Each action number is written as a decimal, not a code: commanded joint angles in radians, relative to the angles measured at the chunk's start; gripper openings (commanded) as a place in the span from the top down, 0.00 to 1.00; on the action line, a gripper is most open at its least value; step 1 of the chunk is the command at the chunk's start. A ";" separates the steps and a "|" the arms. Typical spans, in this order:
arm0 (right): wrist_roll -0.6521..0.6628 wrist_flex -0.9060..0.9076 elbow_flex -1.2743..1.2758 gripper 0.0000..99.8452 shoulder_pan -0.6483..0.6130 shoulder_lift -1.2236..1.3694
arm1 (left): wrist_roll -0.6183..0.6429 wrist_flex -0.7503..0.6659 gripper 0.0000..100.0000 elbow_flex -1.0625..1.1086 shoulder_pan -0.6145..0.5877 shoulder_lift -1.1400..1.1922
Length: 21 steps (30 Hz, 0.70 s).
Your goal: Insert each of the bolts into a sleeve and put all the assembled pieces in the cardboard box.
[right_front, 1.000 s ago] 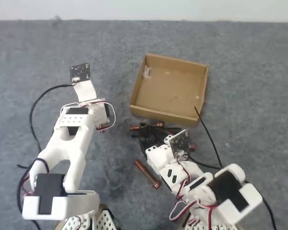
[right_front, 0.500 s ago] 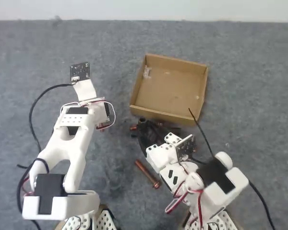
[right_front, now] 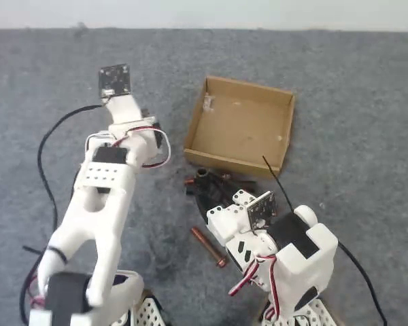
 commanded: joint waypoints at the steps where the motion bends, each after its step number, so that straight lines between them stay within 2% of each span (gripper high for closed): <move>1: -0.005 -0.027 -0.009 0.99 -0.007 -0.001 | -0.008 -0.023 0.99 0.018 0.064 -0.107; 13: -0.005 -0.019 -0.012 0.99 -0.033 0.002 | -0.008 -0.037 0.99 0.134 0.103 -0.345; 19: -0.005 -0.019 -0.014 0.99 -0.033 0.002 | -0.008 -0.258 0.99 0.323 0.183 -0.470; 21: -0.005 -0.019 -0.014 0.99 -0.033 0.002 | -0.006 -0.288 0.99 0.361 0.227 -0.502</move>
